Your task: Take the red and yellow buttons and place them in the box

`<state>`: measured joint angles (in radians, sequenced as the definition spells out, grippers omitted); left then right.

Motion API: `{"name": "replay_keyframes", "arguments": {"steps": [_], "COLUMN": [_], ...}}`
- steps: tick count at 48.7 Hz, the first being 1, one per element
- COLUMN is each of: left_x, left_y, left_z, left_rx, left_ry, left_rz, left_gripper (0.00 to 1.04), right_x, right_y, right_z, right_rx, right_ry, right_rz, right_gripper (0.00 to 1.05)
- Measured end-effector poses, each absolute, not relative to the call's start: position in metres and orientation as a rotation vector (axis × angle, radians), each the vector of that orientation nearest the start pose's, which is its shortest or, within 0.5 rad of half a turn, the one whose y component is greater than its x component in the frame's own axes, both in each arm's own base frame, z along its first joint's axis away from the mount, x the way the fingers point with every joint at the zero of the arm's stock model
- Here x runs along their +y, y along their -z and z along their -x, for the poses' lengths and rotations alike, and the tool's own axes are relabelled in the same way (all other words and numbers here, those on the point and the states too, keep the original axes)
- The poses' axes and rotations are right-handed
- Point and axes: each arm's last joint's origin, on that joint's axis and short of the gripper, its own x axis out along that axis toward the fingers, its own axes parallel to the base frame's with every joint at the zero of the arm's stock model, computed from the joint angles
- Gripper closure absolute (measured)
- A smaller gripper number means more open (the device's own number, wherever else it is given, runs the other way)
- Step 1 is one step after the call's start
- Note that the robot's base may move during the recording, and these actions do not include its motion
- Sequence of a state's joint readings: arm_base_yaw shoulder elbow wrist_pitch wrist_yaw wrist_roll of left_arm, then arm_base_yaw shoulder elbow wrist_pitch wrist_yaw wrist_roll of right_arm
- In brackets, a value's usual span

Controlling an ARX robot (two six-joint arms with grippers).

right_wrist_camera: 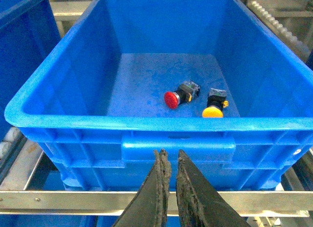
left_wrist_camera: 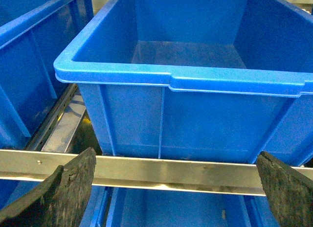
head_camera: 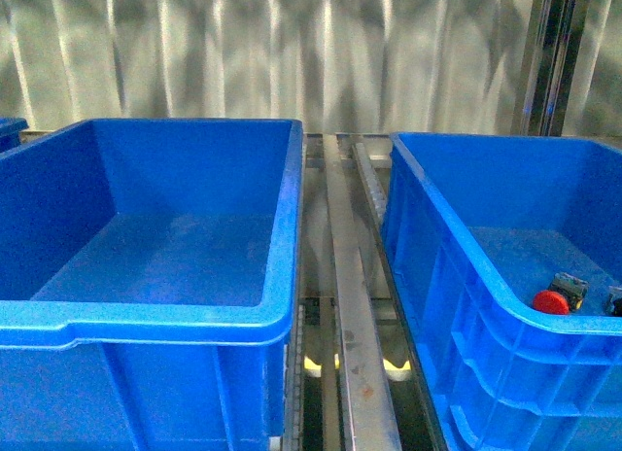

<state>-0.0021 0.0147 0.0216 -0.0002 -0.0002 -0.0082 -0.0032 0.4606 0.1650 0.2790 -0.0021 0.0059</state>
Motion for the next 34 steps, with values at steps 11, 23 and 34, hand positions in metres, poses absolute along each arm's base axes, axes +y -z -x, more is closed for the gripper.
{"name": "replay_keyframes", "arguments": {"steps": [11, 23, 34], "left_x": [0.000, 0.000, 0.000], "left_y": [-0.170, -0.170, -0.170], "left_z": [-0.097, -0.097, -0.097], "left_rx": [-0.007, -0.007, -0.007], "left_ry": [0.002, 0.002, 0.002], "left_rz": [0.008, 0.008, 0.008], "left_gripper": [0.08, 0.08, 0.08], "right_x": [0.000, 0.000, 0.000], "right_y": [-0.192, -0.182, -0.175], "right_z": [-0.123, -0.116, -0.112], "right_rx": [0.002, 0.001, 0.005], "right_ry": [0.002, 0.002, 0.002], "right_rz": [-0.006, -0.006, -0.006], "right_gripper": [0.98, 0.98, 0.98]}}
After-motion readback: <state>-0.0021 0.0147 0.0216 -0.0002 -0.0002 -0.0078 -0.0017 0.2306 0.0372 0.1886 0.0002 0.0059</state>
